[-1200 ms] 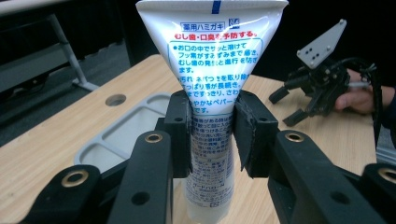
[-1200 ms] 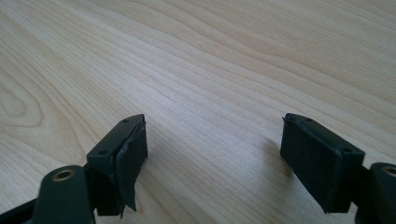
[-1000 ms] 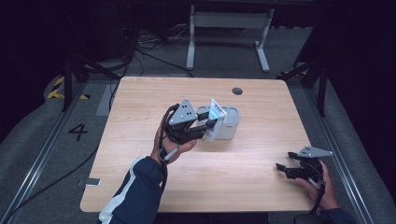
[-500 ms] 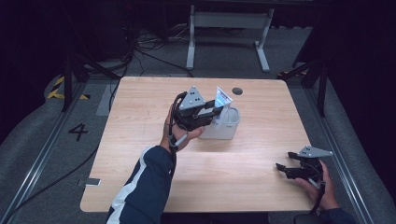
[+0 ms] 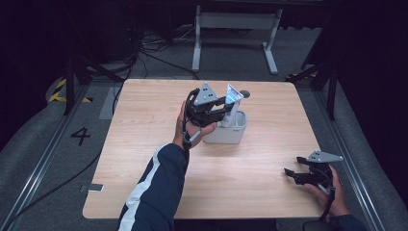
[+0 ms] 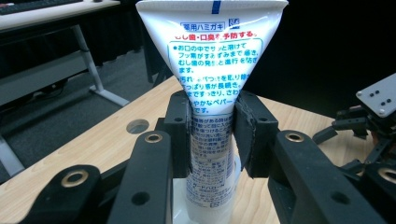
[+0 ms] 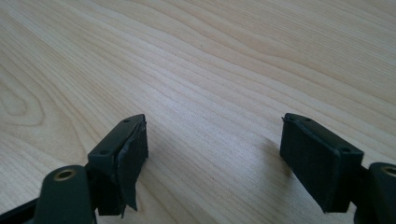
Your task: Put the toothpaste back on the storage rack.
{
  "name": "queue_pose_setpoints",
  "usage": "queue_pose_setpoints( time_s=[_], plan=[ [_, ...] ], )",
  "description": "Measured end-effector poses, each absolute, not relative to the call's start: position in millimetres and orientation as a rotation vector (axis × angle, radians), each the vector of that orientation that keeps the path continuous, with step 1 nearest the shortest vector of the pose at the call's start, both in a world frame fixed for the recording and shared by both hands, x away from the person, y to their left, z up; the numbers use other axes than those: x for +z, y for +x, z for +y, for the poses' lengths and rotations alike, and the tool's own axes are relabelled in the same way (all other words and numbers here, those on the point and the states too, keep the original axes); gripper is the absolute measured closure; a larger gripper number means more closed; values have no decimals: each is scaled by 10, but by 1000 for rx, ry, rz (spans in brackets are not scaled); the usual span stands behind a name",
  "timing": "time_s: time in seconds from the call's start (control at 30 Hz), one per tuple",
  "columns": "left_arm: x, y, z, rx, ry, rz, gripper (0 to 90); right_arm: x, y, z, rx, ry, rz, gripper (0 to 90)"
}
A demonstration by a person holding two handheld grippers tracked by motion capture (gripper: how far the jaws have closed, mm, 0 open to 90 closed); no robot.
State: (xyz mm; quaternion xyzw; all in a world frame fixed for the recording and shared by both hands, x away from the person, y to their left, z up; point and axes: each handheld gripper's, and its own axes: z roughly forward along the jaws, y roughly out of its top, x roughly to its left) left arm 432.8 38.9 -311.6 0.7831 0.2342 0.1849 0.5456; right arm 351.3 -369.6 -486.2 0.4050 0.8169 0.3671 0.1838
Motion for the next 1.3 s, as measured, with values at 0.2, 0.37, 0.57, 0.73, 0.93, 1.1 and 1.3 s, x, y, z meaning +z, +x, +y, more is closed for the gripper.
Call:
queue_pose_setpoints(
  time_s=[0.2, 0.37, 0.57, 0.73, 0.93, 1.1, 1.3],
  plan=[
    [-3105, 4400, 383, 447, 1839, 562, 691, -4861, 3512, -3695, 1035, 1143, 2304, 240],
    [-3145, 4473, 365, 447, 1838, 572, 691, -4861, 3512, -3695, 1035, 1143, 2305, 240],
    [-3216, 4550, 356, 448, 1838, 587, 690, -4861, 3512, -3695, 1035, 1142, 2305, 240],
    [-3258, 4577, 350, 453, 1844, 599, 690, -4861, 3511, -3695, 1034, 1141, 2304, 240],
    [-3386, 4610, 344, 450, 1859, 634, 688, -4861, 3511, -3694, 1035, 1140, 2304, 241],
    [-3457, 4618, 350, 448, 1870, 644, 687, -4861, 3512, -3694, 1035, 1140, 2305, 241],
    [-3522, 4610, 370, 435, 1880, 655, 686, -4861, 3511, -3694, 1035, 1140, 2305, 241]
  ],
)
